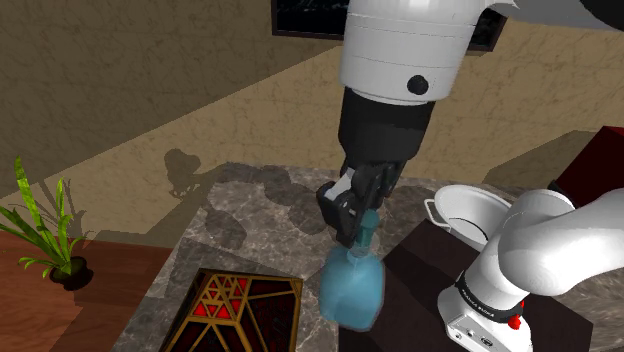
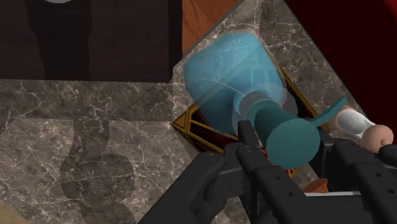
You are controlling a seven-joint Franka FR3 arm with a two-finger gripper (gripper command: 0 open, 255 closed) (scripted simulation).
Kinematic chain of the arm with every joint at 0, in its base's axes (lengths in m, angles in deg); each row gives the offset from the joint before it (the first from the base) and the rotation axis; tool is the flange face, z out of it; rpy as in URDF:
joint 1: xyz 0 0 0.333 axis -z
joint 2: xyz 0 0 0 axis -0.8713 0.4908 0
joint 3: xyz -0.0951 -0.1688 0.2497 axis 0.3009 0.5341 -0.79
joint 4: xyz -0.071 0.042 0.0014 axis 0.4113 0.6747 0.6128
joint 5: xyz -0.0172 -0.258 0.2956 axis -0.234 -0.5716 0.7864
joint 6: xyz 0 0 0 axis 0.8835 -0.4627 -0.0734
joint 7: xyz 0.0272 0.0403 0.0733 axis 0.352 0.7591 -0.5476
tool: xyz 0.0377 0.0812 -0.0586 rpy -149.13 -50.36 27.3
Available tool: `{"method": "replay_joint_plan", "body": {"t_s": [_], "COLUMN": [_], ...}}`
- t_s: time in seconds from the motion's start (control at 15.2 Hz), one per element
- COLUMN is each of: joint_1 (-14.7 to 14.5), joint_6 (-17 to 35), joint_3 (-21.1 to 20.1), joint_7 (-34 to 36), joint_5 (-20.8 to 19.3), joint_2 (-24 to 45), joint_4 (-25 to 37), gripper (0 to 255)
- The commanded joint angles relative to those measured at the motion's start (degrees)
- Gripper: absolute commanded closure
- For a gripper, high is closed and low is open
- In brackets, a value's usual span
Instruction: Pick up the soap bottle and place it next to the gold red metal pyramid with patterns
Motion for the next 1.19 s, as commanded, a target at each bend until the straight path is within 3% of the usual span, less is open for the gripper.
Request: {"method": "replay_joint_plan", "body": {"t_s": [0.0, 1.12], "joint_1": [0.0, -1.5], "joint_6": [1.0, 12.7], "joint_3": [-1.0, -4.6], "joint_7": [0.6, -1.4], "joint_5": [0.4, 3.9], "joint_2": [0.1, -2.3], "joint_4": [-0.6, -14.3], "gripper": [255, 255]}}
